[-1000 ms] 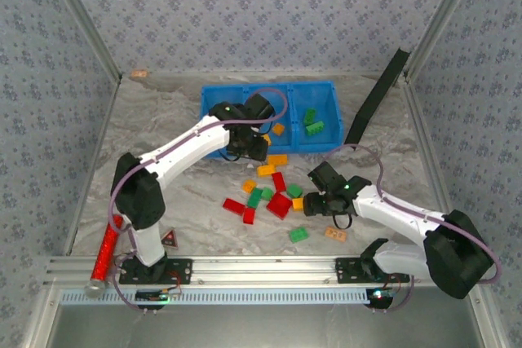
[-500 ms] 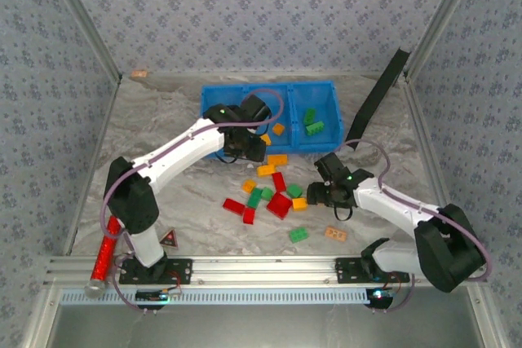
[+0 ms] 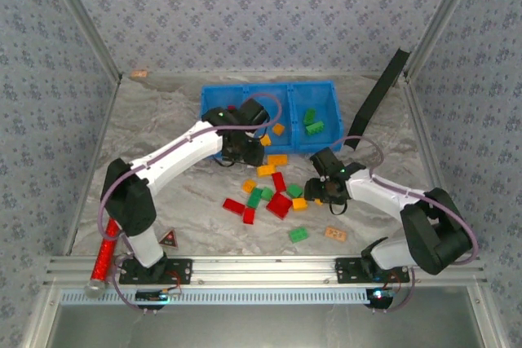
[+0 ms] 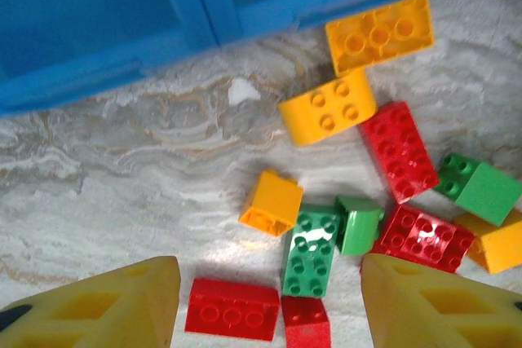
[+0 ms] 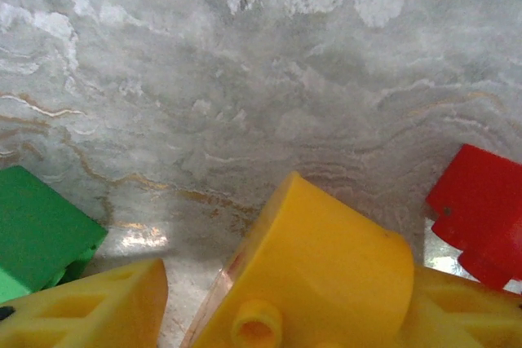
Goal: Sort the legos into containers by color
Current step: Pick up the lego from the bottom-center of the table, then place the lego in the container.
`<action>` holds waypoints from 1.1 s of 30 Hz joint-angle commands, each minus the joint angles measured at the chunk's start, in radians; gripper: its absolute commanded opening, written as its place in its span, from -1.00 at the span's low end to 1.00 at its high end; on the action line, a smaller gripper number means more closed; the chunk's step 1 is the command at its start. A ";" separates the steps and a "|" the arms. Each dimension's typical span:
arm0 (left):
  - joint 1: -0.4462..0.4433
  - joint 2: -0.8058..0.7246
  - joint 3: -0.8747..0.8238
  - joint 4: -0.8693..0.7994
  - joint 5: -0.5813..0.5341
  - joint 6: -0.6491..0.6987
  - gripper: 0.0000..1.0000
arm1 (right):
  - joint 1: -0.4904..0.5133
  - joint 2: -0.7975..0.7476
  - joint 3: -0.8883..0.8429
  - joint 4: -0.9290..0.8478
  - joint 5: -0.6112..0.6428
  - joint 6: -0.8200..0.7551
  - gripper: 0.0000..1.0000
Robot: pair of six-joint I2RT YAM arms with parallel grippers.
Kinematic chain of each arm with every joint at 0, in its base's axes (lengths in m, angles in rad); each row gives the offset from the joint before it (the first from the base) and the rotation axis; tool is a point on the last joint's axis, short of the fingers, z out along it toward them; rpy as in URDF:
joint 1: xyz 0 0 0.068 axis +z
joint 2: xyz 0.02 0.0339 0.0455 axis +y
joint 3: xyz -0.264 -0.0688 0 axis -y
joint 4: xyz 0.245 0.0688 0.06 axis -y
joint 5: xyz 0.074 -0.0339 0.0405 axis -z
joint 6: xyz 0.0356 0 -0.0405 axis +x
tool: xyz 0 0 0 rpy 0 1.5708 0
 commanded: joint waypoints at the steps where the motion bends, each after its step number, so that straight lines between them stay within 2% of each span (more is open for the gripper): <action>1: -0.016 -0.081 -0.057 -0.045 0.032 -0.009 0.20 | -0.009 0.022 0.023 -0.028 0.008 0.005 0.15; 9: -0.102 -0.202 -0.253 -0.050 0.100 -0.188 0.21 | -0.009 0.046 0.049 -0.048 0.014 -0.016 -0.21; 16: -0.229 -0.223 -0.355 0.053 0.173 -0.367 0.20 | 0.002 0.000 0.068 -0.104 0.019 -0.047 -0.48; 25: -0.307 -0.130 -0.395 0.132 0.160 -0.430 0.21 | 0.039 -0.129 0.178 -0.245 0.043 -0.101 -0.56; 33: -0.315 -0.084 -0.411 0.130 0.124 -0.436 0.21 | 0.071 -0.154 0.311 -0.296 0.079 -0.180 -0.56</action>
